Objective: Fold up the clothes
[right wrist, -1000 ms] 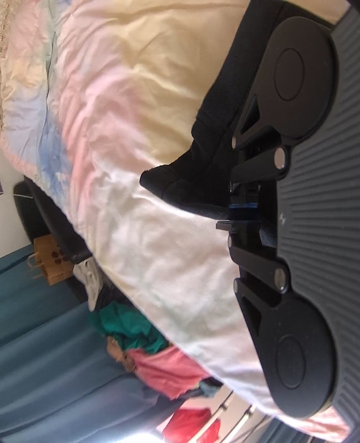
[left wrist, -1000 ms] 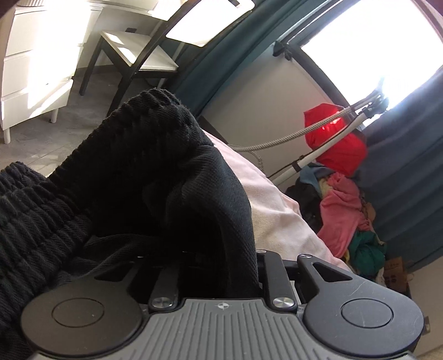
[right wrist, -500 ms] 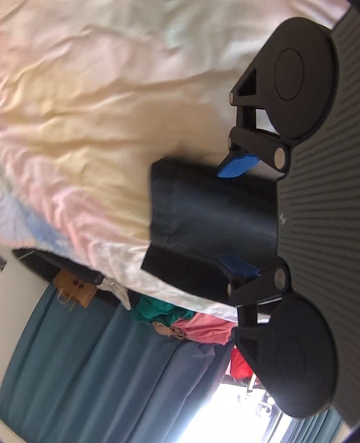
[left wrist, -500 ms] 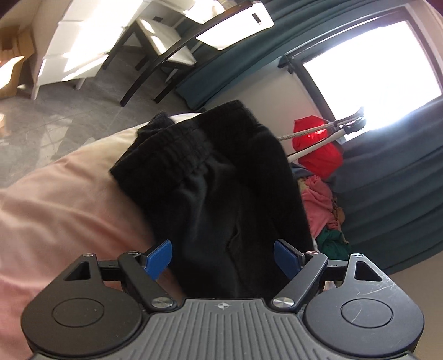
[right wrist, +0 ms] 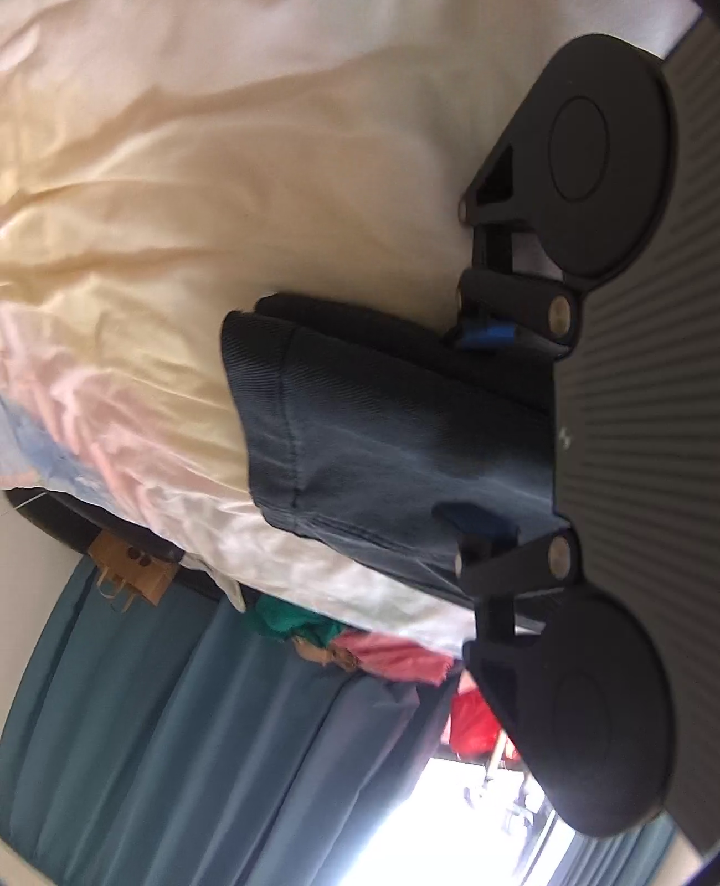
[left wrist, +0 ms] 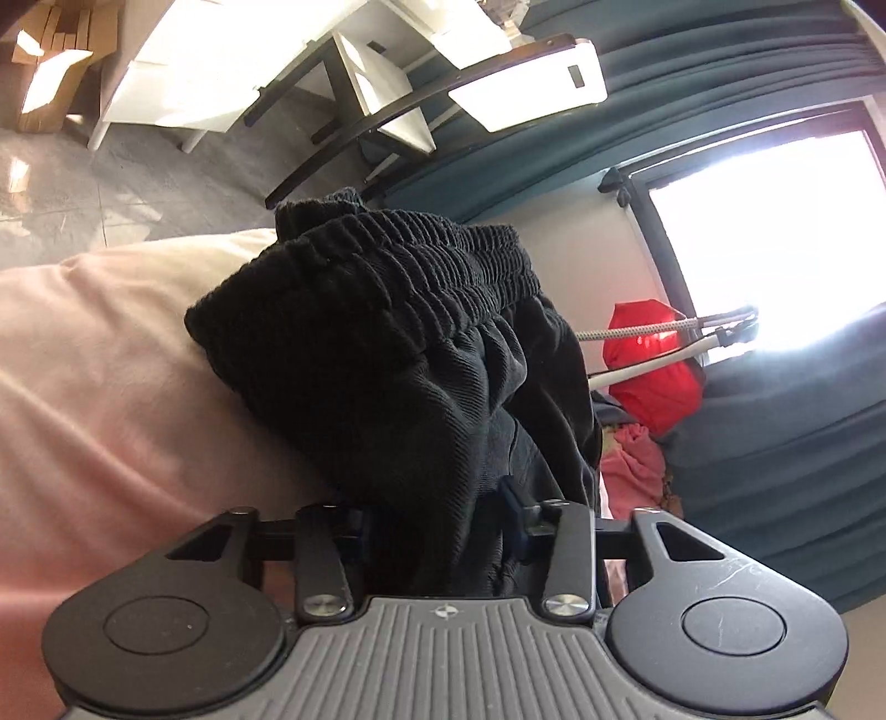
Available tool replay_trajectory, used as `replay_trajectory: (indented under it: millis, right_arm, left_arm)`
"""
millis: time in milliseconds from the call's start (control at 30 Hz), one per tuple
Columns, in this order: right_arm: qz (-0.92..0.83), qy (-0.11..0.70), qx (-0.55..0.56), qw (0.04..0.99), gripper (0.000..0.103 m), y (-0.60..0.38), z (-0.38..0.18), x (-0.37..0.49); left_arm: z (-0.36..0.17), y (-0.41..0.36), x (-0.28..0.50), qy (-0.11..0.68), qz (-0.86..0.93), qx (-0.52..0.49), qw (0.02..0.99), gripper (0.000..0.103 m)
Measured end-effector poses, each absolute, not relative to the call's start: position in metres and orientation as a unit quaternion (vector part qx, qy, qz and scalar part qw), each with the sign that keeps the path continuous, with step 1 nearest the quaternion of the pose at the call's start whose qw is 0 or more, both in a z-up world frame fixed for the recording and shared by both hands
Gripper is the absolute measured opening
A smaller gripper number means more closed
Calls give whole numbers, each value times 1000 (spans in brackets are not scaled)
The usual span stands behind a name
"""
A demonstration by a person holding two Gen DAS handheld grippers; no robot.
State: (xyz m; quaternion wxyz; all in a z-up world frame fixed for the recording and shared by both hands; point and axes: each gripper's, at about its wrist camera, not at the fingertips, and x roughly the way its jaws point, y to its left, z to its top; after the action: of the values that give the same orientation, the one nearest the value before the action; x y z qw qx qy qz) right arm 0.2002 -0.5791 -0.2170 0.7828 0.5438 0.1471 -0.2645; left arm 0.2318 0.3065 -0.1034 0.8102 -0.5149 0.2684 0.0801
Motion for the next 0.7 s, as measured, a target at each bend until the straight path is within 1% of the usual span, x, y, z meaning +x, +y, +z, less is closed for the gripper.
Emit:
replay_trajectory:
  millis: [33,67,133,433,700]
  right_arm:
    - [-264,148,540,785,23,-579,-213,198]
    - [-264,149,537,787,18,-578,-208,196]
    - [-263,150,530,792,14,-578,-200,191]
    - [-260,157,499,812,11,-575,-162,172]
    - [-233,166,495,820,10,-557,-136,127]
  left_arm:
    - [-100,305,234,263,81,-508,816,17]
    - [-95,305,235,259,82,-500,822,16]
    - [-82,303,235,246,78,-490,833,13]
    - [-19,311,198,221,64,-468,853,10]
    - [13,360,98,211,87,-459,859,5]
